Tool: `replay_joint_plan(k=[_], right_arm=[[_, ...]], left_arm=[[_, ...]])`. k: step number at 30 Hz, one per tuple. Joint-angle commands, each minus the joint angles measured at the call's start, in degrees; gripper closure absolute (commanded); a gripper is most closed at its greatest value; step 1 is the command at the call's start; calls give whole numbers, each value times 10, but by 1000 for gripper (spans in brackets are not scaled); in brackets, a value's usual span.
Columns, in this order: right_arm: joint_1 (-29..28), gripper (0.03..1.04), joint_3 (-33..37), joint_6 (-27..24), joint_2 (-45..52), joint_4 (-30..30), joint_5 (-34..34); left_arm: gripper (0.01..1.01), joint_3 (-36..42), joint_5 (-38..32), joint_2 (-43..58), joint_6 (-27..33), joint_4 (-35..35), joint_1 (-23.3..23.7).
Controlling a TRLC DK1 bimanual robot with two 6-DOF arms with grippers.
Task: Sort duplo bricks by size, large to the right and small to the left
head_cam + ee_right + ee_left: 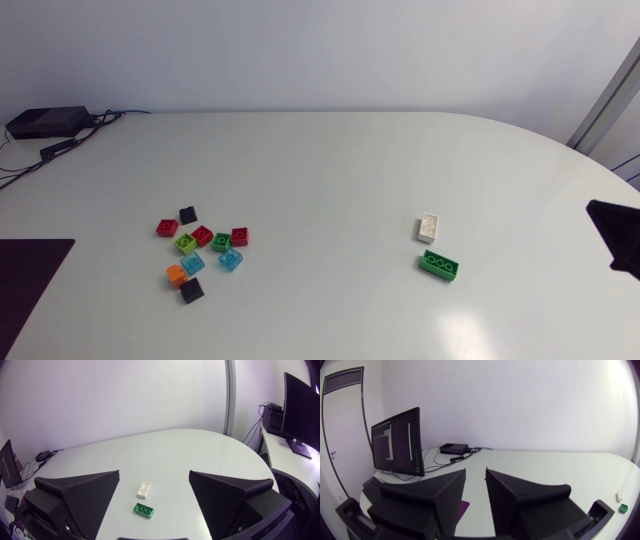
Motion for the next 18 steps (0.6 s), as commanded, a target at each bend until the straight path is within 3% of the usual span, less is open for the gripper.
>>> replay_joint_plan(k=[1, 3, 4, 8, 12, 18], right_arm=[[-4, 62, -37, -23, -29, 18, -3], [-4, 62, -66, -43, -44, 39, -3], [-2, 62, -82, -54, -55, 52, -5], [11, 62, -120, -77, -82, 103, -11], [16, 62, -159, -111, -88, 175, -11], [11, 62, -213, -107, -95, 232, -13]], left_arm=[[721, -29, 18, -16, 10, 1, 5], [715, -42, 42, -15, 11, 8, 2], [656, -51, 51, -15, 12, 17, -2], [159, -75, 73, -10, 31, 57, -19], [121, -110, 86, -2, 41, 109, -32], [52, -161, 115, -16, 22, 163, -32]])
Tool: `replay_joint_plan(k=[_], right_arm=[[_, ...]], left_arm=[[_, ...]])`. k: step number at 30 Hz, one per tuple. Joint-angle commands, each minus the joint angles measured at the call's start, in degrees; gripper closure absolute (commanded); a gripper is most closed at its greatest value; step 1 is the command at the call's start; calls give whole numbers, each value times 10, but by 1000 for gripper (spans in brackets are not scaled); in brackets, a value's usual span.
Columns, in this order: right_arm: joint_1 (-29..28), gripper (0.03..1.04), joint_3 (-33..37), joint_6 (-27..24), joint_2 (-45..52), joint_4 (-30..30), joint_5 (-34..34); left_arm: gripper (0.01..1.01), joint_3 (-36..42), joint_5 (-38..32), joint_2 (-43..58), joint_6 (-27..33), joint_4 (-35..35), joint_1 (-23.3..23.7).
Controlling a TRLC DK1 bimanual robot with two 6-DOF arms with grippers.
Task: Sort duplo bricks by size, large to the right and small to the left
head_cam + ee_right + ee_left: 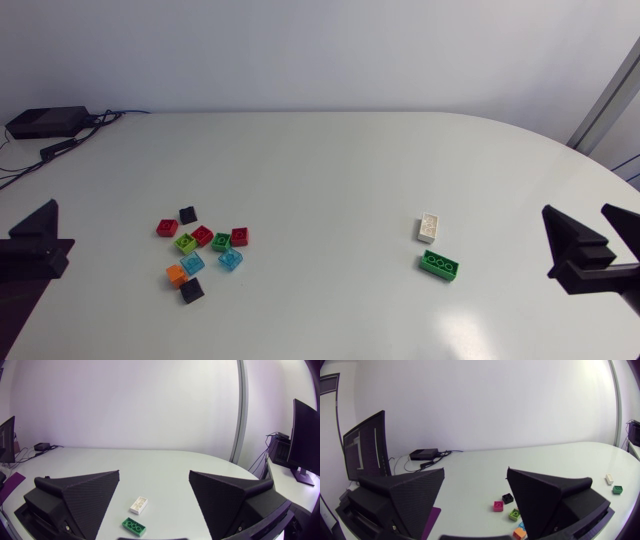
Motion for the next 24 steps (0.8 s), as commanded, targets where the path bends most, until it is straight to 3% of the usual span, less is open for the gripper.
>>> replay_joint_plan(k=[1, 24], right_arm=[[-2, 62, -30, -11, -7, 25, -5], [-22, 62, -232, 1, -35, 239, -15]], left_arm=[[52, -30, 13, -8, -9, 24, -4], [51, -222, 122, -59, -79, 226, -6]])
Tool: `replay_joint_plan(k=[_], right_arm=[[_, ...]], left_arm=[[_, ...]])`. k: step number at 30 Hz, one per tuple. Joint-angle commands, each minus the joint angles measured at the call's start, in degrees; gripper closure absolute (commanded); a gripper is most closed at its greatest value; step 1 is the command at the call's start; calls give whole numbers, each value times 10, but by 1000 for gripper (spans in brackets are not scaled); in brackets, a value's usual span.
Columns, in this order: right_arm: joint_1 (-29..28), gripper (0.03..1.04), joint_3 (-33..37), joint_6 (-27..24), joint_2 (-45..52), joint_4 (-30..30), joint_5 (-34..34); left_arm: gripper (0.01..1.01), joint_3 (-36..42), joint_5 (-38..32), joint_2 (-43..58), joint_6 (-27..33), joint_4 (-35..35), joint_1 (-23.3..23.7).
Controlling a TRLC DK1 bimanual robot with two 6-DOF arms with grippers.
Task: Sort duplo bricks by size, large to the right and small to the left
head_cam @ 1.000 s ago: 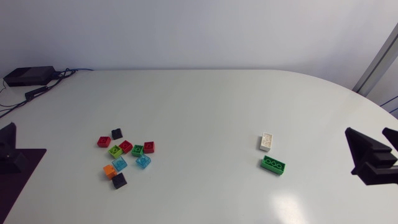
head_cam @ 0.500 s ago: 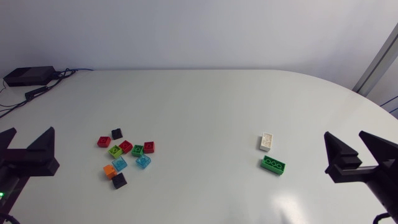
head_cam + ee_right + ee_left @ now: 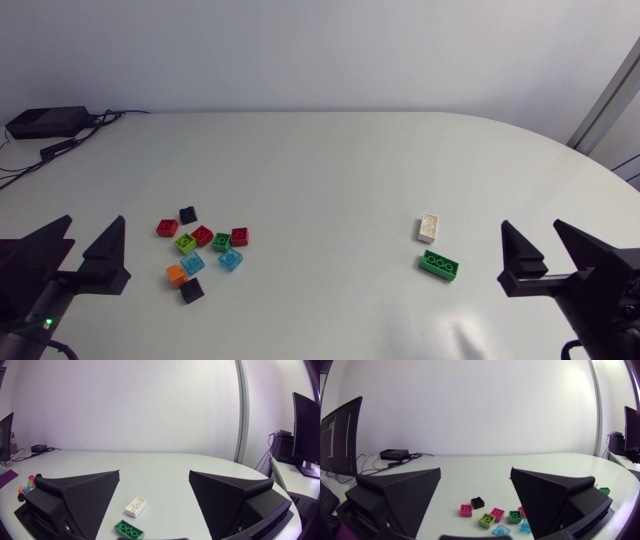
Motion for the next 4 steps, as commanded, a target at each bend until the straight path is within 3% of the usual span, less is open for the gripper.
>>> replay_joint_plan(k=[1, 4], right_arm=[[-4, 62, -27, 1, -5, 8, -2], [-4, 62, -27, 1, -5, 8, -2]], left_arm=[[51, -20, 8, -6, -18, 14, -3], [49, -20, 8, -6, -18, 14, -3]])
